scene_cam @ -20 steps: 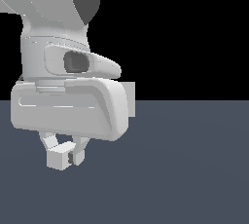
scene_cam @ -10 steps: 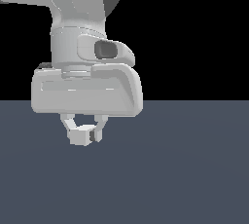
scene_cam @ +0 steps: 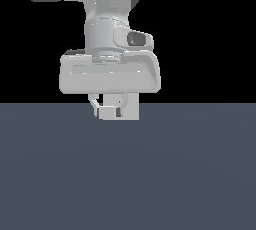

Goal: Plug the charger into the wall socket.

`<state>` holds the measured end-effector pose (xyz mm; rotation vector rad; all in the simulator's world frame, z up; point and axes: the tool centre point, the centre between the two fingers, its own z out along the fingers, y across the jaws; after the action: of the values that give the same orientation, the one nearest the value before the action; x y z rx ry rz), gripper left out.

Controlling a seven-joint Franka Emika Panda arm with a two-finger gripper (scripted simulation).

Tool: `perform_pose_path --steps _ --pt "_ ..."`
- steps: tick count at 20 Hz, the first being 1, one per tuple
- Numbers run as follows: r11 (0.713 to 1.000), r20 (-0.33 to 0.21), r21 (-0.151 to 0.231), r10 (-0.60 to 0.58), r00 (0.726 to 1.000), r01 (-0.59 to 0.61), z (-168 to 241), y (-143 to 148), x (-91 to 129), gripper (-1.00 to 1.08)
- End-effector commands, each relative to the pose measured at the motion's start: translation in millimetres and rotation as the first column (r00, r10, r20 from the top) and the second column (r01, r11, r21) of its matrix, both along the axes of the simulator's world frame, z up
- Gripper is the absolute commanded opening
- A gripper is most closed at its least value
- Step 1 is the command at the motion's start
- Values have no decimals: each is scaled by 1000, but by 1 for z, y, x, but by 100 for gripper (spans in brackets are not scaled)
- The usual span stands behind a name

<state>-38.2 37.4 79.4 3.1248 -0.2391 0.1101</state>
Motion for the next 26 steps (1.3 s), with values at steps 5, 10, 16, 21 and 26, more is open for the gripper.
perform_pose_path --steps 5,10,16,21,26 --pt "998 -1 1 58 998 -58 16 -10 20 -100" --pt "997 -1 1 75 997 -75 21 -12 26 -100" --pt "997 -1 1 74 997 -74 21 -12 27 -100" --pt "997 -1 1 74 997 -74 21 -13 33 -100" --pt "997 -1 1 74 997 -74 21 -14 47 -100"
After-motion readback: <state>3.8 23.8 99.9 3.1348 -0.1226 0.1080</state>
